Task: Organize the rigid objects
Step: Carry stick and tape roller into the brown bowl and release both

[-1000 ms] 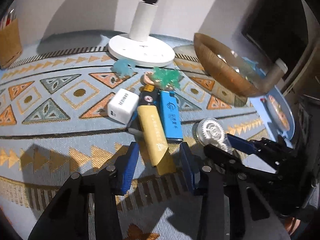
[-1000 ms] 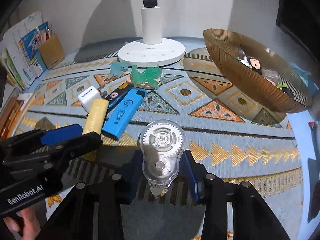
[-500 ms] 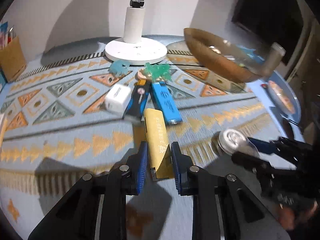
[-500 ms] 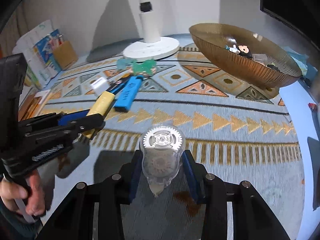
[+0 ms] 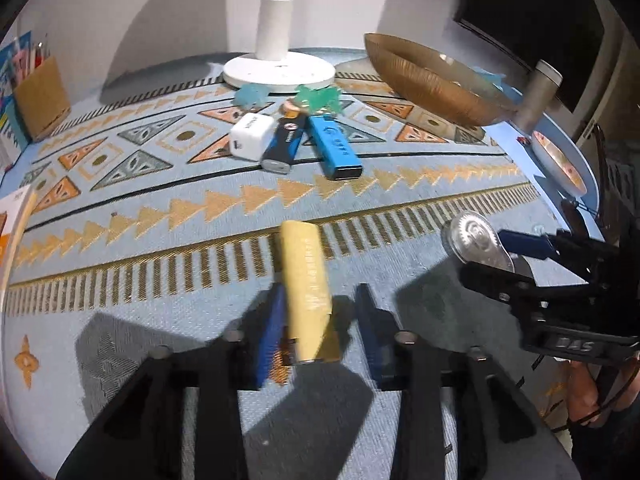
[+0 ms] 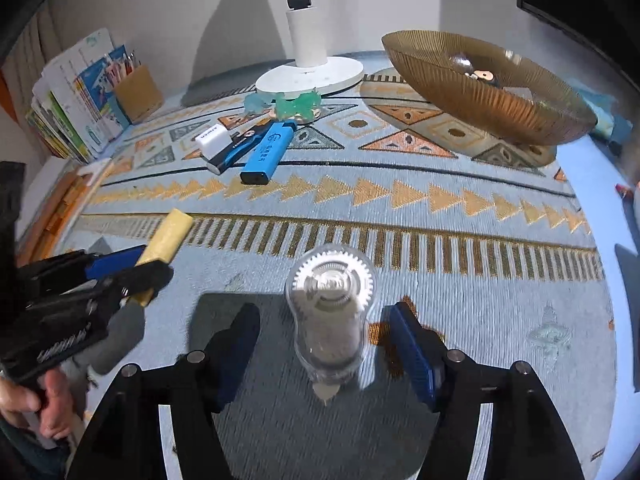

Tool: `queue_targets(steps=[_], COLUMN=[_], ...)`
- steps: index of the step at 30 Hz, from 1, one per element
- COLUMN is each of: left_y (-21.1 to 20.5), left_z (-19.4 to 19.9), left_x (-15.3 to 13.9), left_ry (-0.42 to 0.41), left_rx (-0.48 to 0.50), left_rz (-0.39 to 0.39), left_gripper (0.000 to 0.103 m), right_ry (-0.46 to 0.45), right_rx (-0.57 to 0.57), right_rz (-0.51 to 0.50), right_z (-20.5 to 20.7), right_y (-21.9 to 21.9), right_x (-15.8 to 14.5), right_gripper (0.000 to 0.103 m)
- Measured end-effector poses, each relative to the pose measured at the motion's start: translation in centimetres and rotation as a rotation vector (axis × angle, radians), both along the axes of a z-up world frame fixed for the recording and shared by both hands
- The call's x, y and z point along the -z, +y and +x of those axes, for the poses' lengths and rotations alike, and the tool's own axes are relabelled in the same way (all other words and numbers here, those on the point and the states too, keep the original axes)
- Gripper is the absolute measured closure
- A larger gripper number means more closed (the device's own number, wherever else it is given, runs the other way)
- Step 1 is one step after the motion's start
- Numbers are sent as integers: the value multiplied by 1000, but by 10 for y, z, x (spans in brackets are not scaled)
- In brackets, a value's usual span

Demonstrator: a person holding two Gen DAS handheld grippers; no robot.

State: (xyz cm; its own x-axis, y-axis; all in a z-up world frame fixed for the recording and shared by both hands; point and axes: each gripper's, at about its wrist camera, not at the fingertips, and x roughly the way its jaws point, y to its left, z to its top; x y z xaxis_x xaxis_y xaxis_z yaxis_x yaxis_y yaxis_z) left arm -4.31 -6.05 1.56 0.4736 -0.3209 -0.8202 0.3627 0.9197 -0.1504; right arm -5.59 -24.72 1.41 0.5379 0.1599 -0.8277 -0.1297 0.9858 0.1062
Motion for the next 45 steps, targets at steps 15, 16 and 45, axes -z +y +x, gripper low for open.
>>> queue_targets(steps=[15,16,45], left_y=[-4,-5,-87], left_z=[-11,-10,3], left_x=[-55,-66,-102], left_ry=[-197,-222,-279], left_rx=[15,21,218], left_rz=[-40,-50,-11], left_gripper=[92,92,83], right_ry=[-168,-191,-329], right_rx=[10,19,201], right_rz=[-3,0,123], right_z=[-18,-20,-25], right_y=[-4,-9,-122], right_x=[-44,-53,-113], right_gripper=[56,56,56])
